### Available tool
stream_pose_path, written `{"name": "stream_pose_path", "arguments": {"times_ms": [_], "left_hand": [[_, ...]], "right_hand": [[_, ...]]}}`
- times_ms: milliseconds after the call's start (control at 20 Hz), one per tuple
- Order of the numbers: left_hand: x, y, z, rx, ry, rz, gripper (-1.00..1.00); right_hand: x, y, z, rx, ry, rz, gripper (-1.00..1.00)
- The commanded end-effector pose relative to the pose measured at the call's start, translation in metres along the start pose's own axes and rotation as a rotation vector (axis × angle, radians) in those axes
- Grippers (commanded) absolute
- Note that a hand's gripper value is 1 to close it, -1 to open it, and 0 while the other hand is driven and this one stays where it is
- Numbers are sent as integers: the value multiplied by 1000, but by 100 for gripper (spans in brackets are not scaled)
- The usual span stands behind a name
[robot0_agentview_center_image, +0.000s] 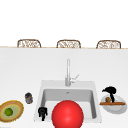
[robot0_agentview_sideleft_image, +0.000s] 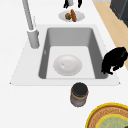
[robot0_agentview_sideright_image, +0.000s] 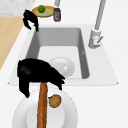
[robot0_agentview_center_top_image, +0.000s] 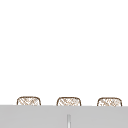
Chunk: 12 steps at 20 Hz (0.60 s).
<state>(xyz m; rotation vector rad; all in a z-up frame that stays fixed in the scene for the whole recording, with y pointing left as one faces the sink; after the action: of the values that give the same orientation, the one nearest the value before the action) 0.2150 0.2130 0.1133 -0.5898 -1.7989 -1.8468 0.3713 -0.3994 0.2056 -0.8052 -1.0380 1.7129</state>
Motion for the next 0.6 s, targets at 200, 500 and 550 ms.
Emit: {"name": "stream_pose_path", "arguments": {"times_ms": [200, 500, 550], "left_hand": [[0, 0, 0, 0, 0, 0, 0], [0, 0, 0, 0, 0, 0, 0], [0, 0, 0, 0, 0, 0, 0]], "right_hand": [[-8, 32, -21, 140, -116, 32, -100], [-8, 54, -40, 228, -104, 0, -100], [-8, 58, -44, 246, -105, -8, -100]]}}
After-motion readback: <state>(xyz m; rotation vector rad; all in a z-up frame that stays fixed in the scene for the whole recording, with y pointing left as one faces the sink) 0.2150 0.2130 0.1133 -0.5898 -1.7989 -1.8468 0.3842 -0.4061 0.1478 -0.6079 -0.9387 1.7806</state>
